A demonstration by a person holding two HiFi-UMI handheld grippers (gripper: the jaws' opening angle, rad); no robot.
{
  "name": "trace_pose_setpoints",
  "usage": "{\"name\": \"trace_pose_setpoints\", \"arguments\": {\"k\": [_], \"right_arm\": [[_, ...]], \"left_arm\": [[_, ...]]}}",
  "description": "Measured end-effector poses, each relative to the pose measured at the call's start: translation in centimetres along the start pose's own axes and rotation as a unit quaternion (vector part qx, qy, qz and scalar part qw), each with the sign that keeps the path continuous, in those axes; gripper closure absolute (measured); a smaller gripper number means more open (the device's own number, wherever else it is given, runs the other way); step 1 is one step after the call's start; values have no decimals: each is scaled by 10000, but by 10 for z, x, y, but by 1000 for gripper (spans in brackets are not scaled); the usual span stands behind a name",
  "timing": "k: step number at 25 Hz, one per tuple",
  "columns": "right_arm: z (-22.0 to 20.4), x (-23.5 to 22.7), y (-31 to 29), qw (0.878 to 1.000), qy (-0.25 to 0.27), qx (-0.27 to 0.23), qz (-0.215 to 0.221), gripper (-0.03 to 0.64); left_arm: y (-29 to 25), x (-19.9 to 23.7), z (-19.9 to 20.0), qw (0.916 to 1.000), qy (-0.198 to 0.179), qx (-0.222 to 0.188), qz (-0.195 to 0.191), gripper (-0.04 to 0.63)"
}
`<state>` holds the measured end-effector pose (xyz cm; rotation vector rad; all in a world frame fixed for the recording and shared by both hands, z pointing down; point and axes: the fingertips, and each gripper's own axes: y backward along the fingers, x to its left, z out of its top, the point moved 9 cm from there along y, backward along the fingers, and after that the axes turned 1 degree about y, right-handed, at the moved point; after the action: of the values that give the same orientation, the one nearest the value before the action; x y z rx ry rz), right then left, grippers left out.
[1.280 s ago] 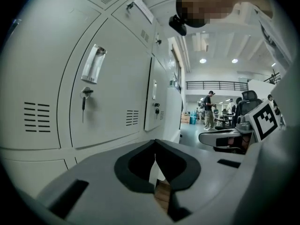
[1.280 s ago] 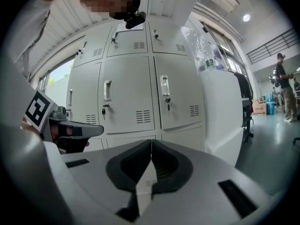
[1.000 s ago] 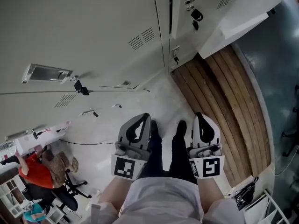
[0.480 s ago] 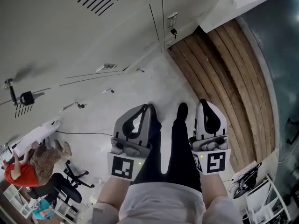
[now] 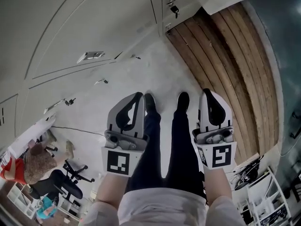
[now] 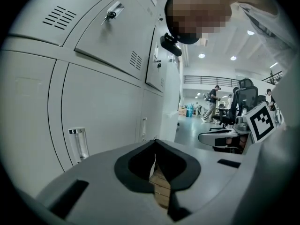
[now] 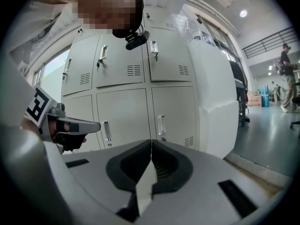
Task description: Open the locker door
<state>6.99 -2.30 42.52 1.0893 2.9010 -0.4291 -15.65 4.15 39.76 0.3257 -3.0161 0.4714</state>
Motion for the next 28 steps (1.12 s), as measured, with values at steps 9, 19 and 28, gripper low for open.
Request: {"name": "trace_pose_setpoints", "arguments": {"k": [9,19,28], "right_arm": [[3,-13,-34,9999,105,-74,76,603],[7,-24,-64,9984,-7,-133,549,398],[12,-31,-100,9964,134,-25,841,385]], "left_arm": [[-6,7,-1,9999,65,28,96,586],[-12,12,-3,9999,87,71,81,586],[-13,16,-6,9998,78,144,88,586]]}}
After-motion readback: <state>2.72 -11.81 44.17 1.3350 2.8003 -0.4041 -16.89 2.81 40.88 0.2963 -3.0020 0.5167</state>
